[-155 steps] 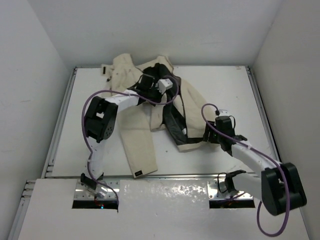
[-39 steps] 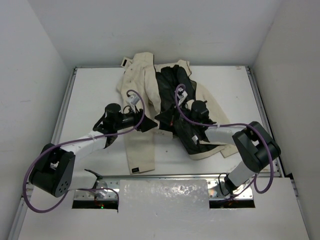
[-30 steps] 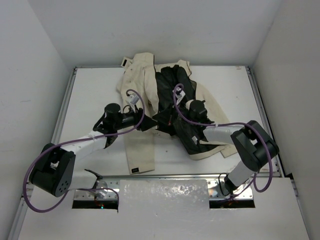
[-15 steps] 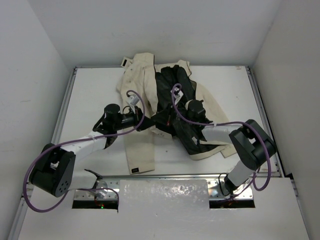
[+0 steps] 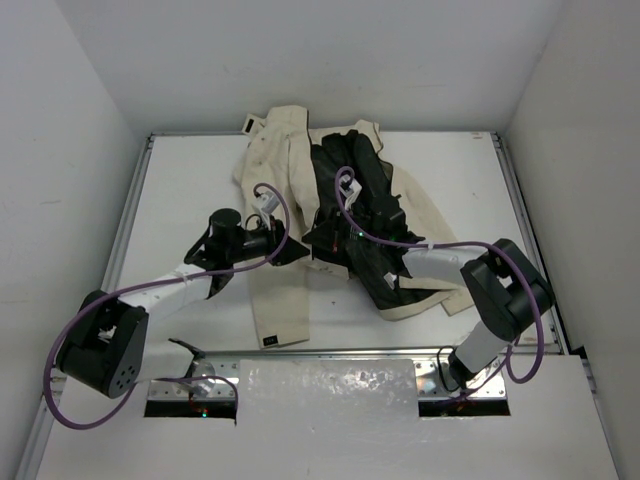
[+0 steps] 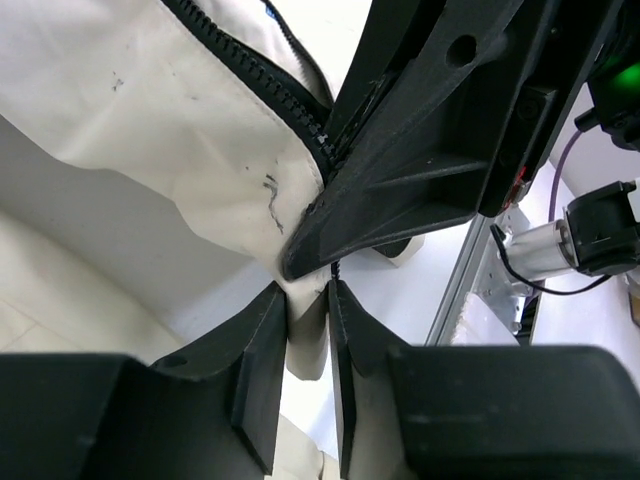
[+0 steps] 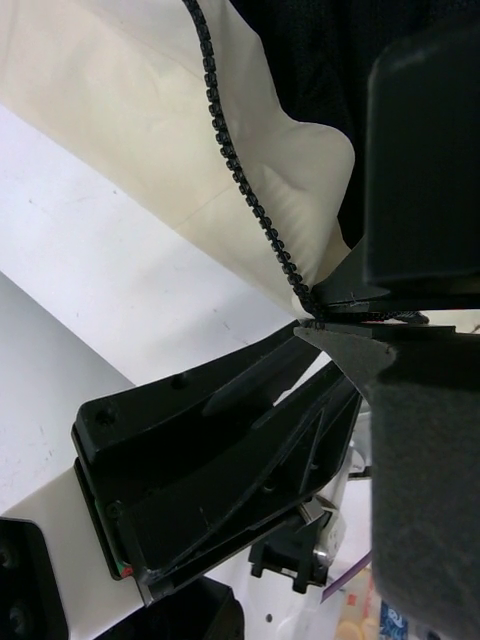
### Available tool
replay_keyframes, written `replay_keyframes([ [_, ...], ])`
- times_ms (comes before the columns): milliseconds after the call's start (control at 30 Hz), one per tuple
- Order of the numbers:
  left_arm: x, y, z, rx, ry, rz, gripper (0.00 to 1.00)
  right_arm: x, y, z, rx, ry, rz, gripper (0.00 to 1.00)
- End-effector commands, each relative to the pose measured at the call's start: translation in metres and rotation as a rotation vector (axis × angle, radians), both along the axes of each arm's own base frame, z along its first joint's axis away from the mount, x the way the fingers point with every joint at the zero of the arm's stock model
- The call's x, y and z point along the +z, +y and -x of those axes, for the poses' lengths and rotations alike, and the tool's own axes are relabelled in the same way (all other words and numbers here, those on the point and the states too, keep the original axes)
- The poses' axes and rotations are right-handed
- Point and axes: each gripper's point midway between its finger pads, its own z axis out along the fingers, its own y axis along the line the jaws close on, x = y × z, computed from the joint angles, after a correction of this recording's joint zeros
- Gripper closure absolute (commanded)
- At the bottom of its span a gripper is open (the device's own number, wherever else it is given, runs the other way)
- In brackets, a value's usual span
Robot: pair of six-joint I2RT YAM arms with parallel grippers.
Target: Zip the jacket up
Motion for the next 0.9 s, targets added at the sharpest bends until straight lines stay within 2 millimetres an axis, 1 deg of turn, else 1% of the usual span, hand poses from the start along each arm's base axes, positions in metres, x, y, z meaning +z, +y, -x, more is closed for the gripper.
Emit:
replay_keyframes([
  [0, 0.014, 0.002, -0.003, -0.002, -0.057, 0.011, 0.79, 0.027, 0.003, 0.001, 0.023, -0.093, -0.035, 1.00],
  [100, 0.013, 0.002, -0.003, -0.001, -0.054, 0.008, 0.81, 0.029, 0.004, 0.000, 0.020, -0.092, -0.041, 1.00],
  [133, 0.014, 0.002, -0.003, -0.008, -0.059, 0.010, 0.90, 0.030, 0.004, 0.001, 0.023, -0.090, -0.044, 1.00],
  [200, 0.016, 0.000, 0.001, -0.036, -0.067, 0.020, 0.99, 0.031, 0.004, 0.000, 0.024, -0.092, -0.047, 1.00],
  [300, 0.019, -0.002, 0.004, -0.059, -0.083, 0.032, 1.00, 0.031, 0.004, 0.000, 0.022, -0.086, -0.042, 1.00],
  [333, 0.019, -0.002, 0.005, -0.063, -0.086, 0.036, 1.00, 0.030, 0.004, -0.001, 0.019, -0.086, -0.038, 0.98],
  [367, 0.021, -0.003, 0.005, -0.064, -0.087, 0.042, 1.00, 0.031, 0.005, -0.003, 0.018, -0.087, -0.034, 0.82],
  [400, 0.023, -0.004, 0.006, -0.072, -0.094, 0.050, 1.00, 0.027, 0.003, -0.003, 0.017, -0.079, -0.010, 0.71],
  [467, 0.025, -0.004, 0.006, -0.074, -0.095, 0.056, 1.00, 0.030, -0.002, -0.009, 0.004, -0.075, 0.016, 0.52],
  [500, 0.028, -0.004, 0.006, -0.070, -0.096, 0.060, 1.00, 0.032, -0.016, -0.014, -0.024, -0.059, 0.039, 0.48],
  [533, 0.028, -0.004, 0.006, -0.069, -0.096, 0.060, 1.00, 0.035, -0.025, -0.017, -0.051, -0.058, 0.044, 0.44],
  [567, 0.030, -0.003, 0.005, -0.063, -0.102, 0.061, 1.00, 0.031, -0.038, -0.019, -0.089, -0.044, 0.065, 0.31],
  [600, 0.030, -0.002, 0.004, -0.052, -0.100, 0.057, 1.00, 0.017, -0.055, -0.017, -0.129, 0.021, 0.131, 0.30],
  [633, 0.030, -0.001, 0.003, -0.043, -0.100, 0.055, 1.00, 0.020, -0.083, -0.030, -0.236, -0.037, 0.208, 0.29],
  [667, 0.029, 0.000, 0.002, -0.034, -0.098, 0.052, 1.00, 0.014, -0.101, -0.033, -0.296, -0.033, 0.303, 0.27],
  [700, 0.028, 0.001, 0.001, -0.025, -0.096, 0.049, 1.00, -0.019, -0.131, -0.016, -0.336, 0.074, 0.492, 0.25],
  [733, 0.027, 0.002, 0.001, -0.019, -0.096, 0.048, 1.00, -0.024, -0.166, -0.024, -0.462, 0.029, 0.646, 0.25],
  [767, 0.026, 0.002, 0.000, -0.015, -0.098, 0.046, 1.00, -0.032, -0.186, -0.017, -0.507, 0.057, 0.739, 0.25],
  [800, 0.024, 0.004, -0.001, -0.002, -0.095, 0.042, 1.00, -0.047, -0.206, -0.001, -0.530, 0.120, 0.838, 0.27],
  [833, 0.023, 0.004, -0.001, 0.003, -0.094, 0.040, 1.00, -0.055, -0.219, 0.005, -0.566, 0.145, 0.880, 0.32],
  [867, 0.022, 0.005, -0.001, 0.006, -0.092, 0.038, 1.00, -0.066, -0.229, 0.016, -0.576, 0.178, 0.908, 0.38],
])
